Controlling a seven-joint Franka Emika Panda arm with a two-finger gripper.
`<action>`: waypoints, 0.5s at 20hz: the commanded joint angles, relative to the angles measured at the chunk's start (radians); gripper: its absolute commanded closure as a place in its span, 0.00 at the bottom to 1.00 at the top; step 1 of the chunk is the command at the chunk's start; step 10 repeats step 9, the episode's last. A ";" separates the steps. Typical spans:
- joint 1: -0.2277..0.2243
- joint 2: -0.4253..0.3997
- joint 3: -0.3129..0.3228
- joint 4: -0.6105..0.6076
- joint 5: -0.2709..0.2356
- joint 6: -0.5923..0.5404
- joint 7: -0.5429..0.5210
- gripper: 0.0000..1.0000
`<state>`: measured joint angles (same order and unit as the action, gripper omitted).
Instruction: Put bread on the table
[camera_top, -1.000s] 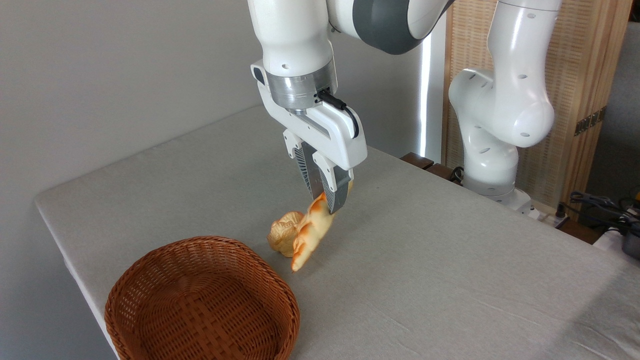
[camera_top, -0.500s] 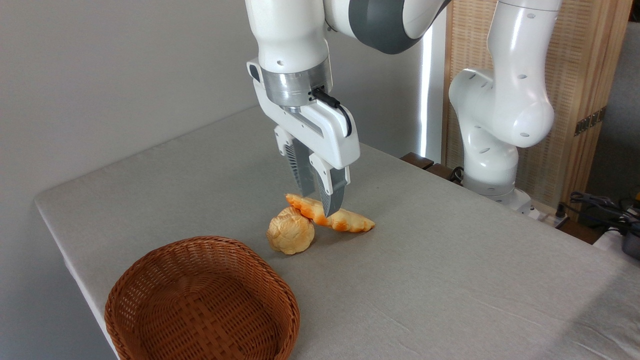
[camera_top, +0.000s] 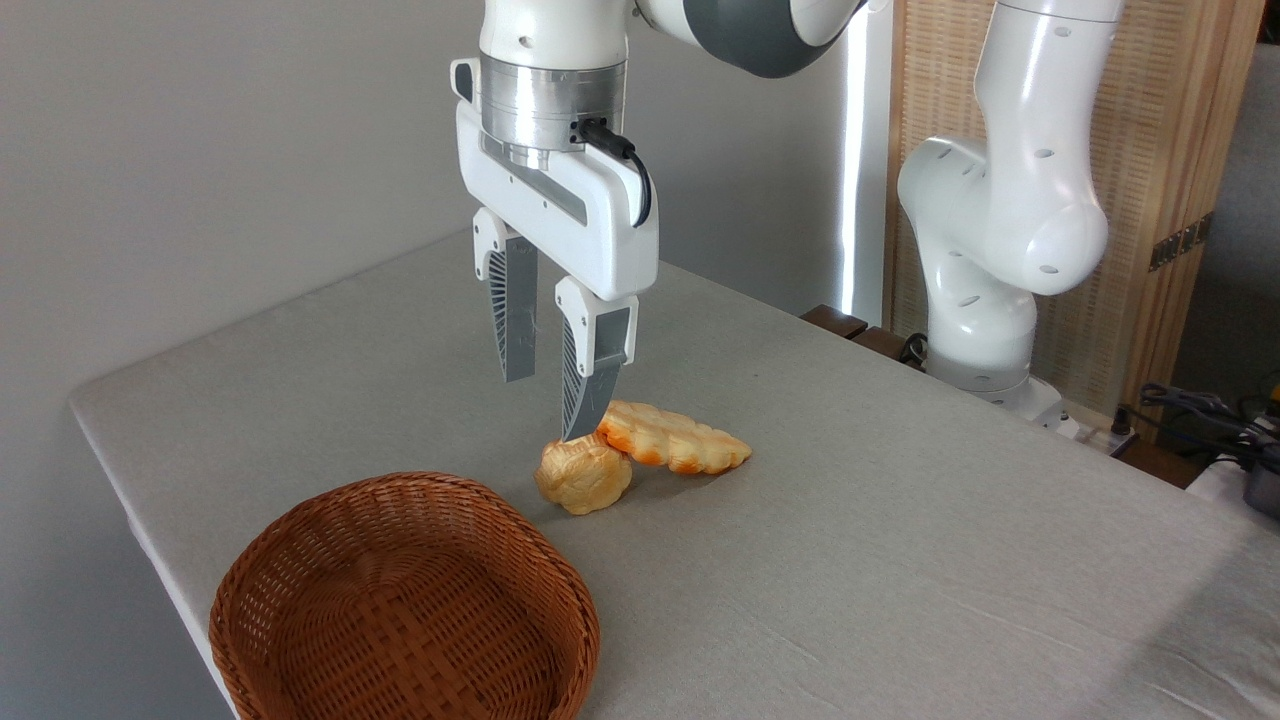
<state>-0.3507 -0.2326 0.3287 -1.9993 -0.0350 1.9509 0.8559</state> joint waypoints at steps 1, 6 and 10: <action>-0.005 0.013 0.004 0.004 0.010 0.011 -0.043 0.00; -0.007 0.030 0.003 0.007 0.009 0.014 -0.101 0.00; -0.005 0.033 0.003 0.007 0.003 0.016 -0.098 0.00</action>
